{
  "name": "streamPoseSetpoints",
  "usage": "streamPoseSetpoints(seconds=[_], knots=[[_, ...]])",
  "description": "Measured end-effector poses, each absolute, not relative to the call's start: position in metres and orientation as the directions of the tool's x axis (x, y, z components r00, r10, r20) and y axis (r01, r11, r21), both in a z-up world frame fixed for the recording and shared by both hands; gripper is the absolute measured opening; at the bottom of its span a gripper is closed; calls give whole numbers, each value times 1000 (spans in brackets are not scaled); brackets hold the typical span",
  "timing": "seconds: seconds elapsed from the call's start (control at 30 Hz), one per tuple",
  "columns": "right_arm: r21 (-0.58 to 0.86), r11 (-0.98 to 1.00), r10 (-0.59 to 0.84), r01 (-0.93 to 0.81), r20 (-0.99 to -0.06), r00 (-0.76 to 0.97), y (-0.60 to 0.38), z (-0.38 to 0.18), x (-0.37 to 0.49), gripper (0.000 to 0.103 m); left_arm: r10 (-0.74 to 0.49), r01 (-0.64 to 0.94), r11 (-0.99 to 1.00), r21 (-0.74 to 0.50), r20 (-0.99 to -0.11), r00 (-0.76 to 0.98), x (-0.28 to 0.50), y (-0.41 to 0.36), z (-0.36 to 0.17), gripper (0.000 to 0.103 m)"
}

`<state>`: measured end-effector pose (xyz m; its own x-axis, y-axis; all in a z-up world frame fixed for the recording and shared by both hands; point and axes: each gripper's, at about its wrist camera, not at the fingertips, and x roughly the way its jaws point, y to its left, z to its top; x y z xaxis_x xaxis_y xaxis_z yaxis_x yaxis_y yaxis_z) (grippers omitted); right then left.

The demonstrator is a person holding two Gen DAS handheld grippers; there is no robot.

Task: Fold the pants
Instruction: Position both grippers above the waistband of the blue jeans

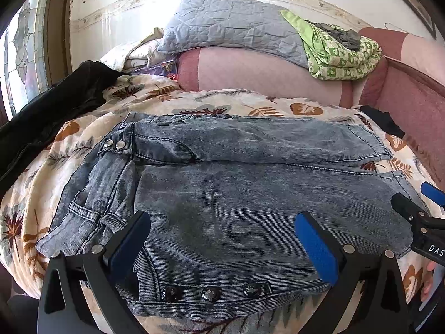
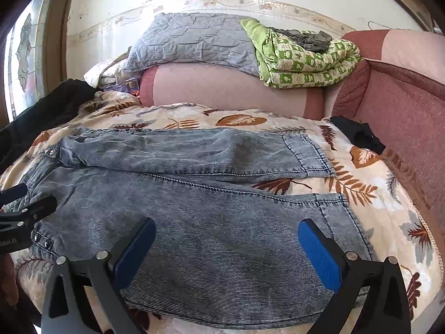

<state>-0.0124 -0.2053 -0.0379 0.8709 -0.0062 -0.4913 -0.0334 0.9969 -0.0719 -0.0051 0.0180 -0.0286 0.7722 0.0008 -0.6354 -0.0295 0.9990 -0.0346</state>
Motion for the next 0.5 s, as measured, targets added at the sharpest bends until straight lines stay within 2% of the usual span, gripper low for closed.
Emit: streamPoseSetpoints(seconds=[0.5], knots=[[-58, 998, -8, -25, -507, 862, -209, -42, -10, 103, 23, -63, 997, -38, -649, 761, -3, 25, -34, 103]])
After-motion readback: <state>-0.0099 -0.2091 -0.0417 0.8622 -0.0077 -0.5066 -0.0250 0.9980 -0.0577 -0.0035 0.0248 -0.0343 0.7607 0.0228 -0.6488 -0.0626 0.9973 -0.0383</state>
